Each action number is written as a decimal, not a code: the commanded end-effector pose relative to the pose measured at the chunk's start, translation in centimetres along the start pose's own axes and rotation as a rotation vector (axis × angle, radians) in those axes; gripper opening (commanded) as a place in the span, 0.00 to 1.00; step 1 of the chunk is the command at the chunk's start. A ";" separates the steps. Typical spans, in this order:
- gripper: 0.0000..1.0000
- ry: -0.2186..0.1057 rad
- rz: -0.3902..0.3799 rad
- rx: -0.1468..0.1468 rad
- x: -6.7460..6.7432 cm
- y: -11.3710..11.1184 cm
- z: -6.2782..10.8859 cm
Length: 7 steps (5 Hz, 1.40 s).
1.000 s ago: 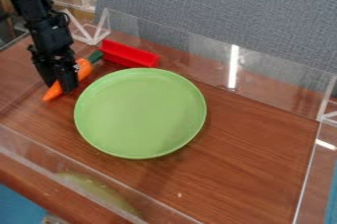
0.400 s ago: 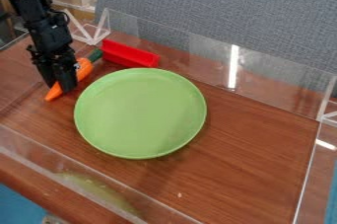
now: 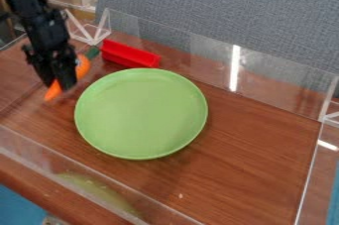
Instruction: Put the carrot on the green plate
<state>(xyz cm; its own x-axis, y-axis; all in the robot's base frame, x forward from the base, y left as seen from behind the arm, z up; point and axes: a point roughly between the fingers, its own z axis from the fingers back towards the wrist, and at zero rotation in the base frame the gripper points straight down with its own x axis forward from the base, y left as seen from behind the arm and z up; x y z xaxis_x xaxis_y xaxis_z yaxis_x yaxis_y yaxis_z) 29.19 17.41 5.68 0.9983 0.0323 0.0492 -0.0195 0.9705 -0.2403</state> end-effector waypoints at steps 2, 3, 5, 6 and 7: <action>0.00 -0.117 -0.067 0.014 1.3 -6.7 5.9; 0.00 -0.113 -0.125 -0.014 1.4 -10.3 6.3; 0.00 -0.048 -0.260 -0.035 0.7 -17.5 3.0; 0.00 -0.001 -0.260 -0.026 0.3 -17.7 0.5; 0.00 0.025 -0.238 -0.026 0.0 -17.0 -0.9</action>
<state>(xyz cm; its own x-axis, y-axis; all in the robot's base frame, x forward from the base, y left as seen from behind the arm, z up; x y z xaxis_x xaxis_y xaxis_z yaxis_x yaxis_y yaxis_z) 29.30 0.53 8.03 0.9785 -0.1999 0.0515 0.2064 0.9418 -0.2654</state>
